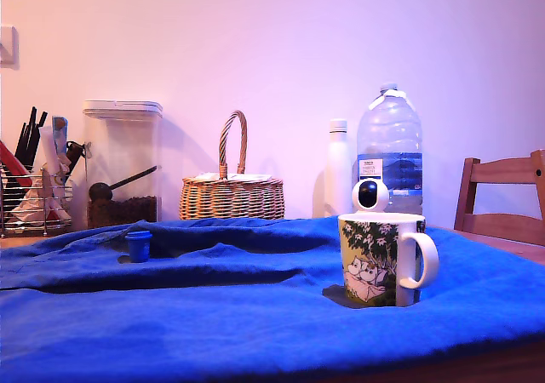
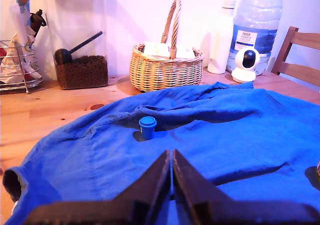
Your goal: Pick up the coffee capsules on the table and drop them inside the coffee cup
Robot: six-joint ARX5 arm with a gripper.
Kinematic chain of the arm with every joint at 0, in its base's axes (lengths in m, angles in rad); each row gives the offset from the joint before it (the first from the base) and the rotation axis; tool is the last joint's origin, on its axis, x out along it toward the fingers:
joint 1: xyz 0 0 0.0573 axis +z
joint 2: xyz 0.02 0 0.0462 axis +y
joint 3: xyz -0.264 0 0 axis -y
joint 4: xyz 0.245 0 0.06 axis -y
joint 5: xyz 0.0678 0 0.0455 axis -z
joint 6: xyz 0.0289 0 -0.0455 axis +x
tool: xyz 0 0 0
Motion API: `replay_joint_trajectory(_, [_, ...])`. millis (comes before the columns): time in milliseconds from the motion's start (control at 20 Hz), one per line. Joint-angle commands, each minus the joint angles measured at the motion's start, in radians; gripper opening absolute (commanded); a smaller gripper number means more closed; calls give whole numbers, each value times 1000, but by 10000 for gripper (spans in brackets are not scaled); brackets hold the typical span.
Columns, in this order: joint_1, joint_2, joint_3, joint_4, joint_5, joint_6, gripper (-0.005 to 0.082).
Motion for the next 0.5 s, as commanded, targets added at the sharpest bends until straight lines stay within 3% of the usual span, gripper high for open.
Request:
replay_joint_trajectory(0, [-2, -17, -25, -119, -2, 28, -21])
replay_joint_trajectory(450, [-2, -17, -25, -120, -2, 28, -21])
